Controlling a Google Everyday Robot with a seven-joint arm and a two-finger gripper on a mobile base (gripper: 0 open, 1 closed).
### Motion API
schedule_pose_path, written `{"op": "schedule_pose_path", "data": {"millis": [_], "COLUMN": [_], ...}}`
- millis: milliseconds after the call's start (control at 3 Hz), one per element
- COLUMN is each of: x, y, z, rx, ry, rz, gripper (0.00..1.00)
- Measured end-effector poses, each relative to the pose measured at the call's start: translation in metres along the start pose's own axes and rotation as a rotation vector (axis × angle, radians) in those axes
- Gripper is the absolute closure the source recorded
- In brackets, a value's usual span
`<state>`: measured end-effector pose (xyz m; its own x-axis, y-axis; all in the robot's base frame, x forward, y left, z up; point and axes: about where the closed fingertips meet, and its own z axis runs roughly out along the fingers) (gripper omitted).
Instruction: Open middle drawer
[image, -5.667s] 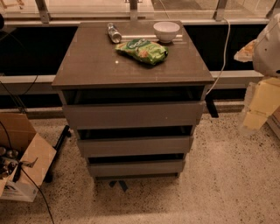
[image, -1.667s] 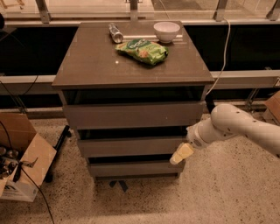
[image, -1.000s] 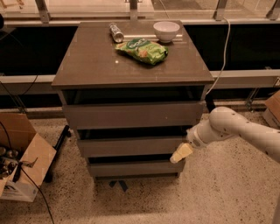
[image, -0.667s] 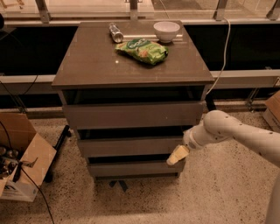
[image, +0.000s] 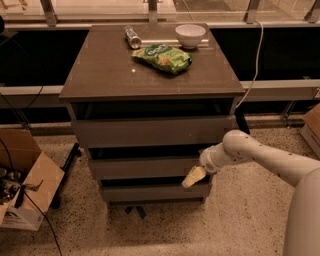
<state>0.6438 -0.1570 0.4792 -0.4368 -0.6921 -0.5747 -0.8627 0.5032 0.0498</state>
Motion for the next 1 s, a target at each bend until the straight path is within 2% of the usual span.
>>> {"op": "schedule_pose_path", "data": {"millis": [333, 667, 1000], "x": [-0.007, -0.009, -0.005], "y": [-0.004, -0.012, -0.017], "z": [0.028, 0.055, 0.063], "rx": [-0.038, -0.086, -0.107], "ry": [-0.023, -0.025, -0.021], "rz": [-0.017, -0.015, -0.005], "gripper": [0.00, 0.16, 0.47]}}
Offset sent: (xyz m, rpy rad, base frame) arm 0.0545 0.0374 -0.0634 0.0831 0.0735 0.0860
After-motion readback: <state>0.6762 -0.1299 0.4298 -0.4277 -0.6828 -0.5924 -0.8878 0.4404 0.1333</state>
